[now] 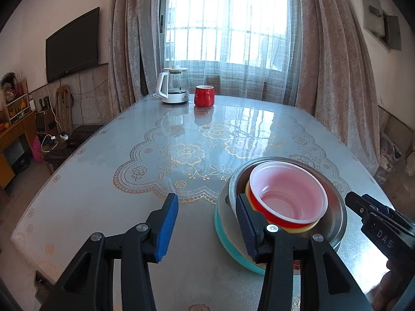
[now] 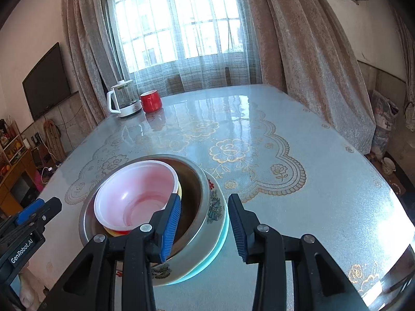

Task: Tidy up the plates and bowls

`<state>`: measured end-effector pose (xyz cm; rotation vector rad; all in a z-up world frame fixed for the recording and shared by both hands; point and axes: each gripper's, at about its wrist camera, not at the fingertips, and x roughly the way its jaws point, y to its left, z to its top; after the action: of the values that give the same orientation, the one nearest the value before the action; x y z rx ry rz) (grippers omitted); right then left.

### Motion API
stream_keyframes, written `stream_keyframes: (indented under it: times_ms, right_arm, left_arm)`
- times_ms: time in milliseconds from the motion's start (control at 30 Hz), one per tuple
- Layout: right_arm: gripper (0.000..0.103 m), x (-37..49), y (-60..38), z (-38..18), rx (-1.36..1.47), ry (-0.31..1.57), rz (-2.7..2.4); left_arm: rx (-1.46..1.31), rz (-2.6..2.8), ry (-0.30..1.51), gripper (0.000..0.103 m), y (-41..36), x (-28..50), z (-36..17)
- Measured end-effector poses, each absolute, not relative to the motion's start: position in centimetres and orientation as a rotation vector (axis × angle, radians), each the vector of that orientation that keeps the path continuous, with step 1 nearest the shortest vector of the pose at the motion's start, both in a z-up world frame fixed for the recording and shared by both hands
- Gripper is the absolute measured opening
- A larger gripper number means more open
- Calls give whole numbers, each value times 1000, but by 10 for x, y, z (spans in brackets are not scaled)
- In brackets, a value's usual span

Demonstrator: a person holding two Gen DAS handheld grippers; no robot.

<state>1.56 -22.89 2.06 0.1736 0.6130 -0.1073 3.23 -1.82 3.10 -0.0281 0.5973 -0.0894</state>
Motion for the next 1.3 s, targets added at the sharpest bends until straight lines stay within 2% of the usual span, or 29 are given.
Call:
stream_keyframes:
  times_ms: [200,367,500,1300]
  right_arm:
    - [39,10,-219,20,145,607,-113]
    - [39,8,-215,22,128,597,-107]
    - [39,8,-216,21,132,599,-106]
    - [39,19,-213,16,130,622,-97]
  left_arm:
    - [-9,-105,581,56,-29,21,31]
    - [-4,-112,568,57,-33,16,33]
    - [-1,-114,563,64,-34,14,34]
    - [3,-89,585,67,-33,25,33]
